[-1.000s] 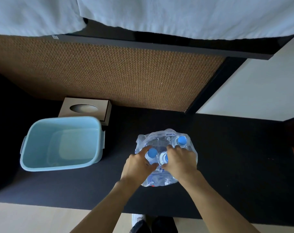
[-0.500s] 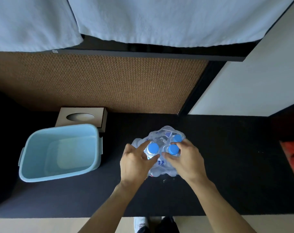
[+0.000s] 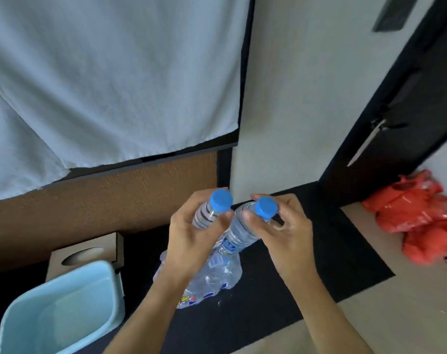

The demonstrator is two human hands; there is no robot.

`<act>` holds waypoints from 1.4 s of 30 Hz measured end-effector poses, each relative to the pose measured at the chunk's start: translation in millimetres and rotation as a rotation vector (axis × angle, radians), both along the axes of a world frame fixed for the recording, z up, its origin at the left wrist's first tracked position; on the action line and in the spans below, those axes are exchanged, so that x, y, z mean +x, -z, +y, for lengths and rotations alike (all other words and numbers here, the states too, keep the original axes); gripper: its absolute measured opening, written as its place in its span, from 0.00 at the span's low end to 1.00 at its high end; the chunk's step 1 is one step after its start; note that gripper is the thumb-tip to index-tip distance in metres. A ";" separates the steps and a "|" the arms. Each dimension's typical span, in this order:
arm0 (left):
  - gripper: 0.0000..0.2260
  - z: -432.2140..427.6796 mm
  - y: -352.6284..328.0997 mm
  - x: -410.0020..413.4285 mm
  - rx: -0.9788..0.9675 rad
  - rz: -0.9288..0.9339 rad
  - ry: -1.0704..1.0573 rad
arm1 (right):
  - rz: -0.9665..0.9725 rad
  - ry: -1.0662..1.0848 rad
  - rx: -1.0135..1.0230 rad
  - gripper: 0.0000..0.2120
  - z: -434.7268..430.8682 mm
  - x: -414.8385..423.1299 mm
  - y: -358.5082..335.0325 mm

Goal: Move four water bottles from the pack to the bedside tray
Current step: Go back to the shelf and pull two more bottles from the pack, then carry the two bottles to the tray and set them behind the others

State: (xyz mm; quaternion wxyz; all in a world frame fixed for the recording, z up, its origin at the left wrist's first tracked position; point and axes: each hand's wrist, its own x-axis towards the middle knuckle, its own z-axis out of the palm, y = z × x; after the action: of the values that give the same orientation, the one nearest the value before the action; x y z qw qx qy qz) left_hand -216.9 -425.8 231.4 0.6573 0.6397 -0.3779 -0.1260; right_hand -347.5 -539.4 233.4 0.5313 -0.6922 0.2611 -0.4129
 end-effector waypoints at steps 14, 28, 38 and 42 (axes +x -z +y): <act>0.09 -26.3 -250.1 -459.5 -0.246 -0.085 1.189 | -0.164 0.826 -0.219 0.08 116.3 -485.0 -252.0; 0.14 275.6 -302.3 -1022.4 -0.253 0.126 2.065 | -0.065 1.835 -0.214 0.13 528.9 -952.1 -309.8; 0.14 461.3 -295.4 -1377.3 -0.268 0.170 2.509 | 0.139 2.269 -0.312 0.08 733.4 -1226.9 -302.8; 0.18 528.5 -318.5 -1520.0 -0.239 0.202 2.657 | 0.202 2.432 -0.318 0.10 796.8 -1339.2 -331.3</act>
State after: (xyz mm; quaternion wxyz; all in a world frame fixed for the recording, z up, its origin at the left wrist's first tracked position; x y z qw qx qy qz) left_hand -1736.9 102.7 549.9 0.1136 -0.2839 -0.6681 -0.6784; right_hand -1686.7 257.4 564.7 -0.3119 -0.0845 0.7227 -0.6110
